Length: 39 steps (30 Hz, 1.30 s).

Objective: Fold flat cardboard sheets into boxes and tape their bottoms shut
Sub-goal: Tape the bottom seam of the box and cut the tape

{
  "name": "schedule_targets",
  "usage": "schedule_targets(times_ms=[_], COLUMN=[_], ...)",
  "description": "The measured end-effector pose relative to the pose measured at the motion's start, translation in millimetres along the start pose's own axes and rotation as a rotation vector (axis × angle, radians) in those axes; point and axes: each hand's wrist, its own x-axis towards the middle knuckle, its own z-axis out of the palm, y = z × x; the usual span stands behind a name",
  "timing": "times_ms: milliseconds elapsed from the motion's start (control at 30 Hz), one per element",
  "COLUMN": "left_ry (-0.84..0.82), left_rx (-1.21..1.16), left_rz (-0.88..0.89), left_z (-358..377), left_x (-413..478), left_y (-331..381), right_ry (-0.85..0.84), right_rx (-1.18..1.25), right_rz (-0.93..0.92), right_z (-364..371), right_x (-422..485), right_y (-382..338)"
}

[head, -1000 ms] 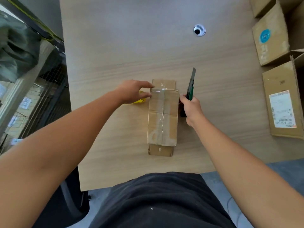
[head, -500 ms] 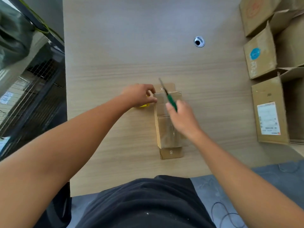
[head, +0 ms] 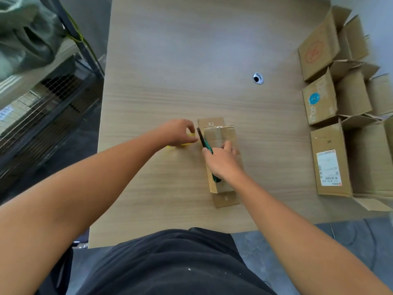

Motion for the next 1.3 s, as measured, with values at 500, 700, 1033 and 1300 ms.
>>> schedule_targets(times_ms=[500,700,1033,1300], left_ry=[0.166,0.322,0.386,0.421], left_rx=[0.268,-0.046,-0.542,-0.521], left_rz=[0.141,0.011,0.096,0.051], left_z=[15,30,93,126], left_x=[-43,-115,-167,-171], left_y=[9,17,112,168], right_ry=[-0.083,0.039,-0.019,0.105], right_rx=[-0.281,0.265,1.035,0.879], right_rz=[0.076,-0.15,-0.546,-0.681], right_z=[3,-13,-24,-50], right_x=[-2,-22,-97,-102], right_y=[-12,14,99,157])
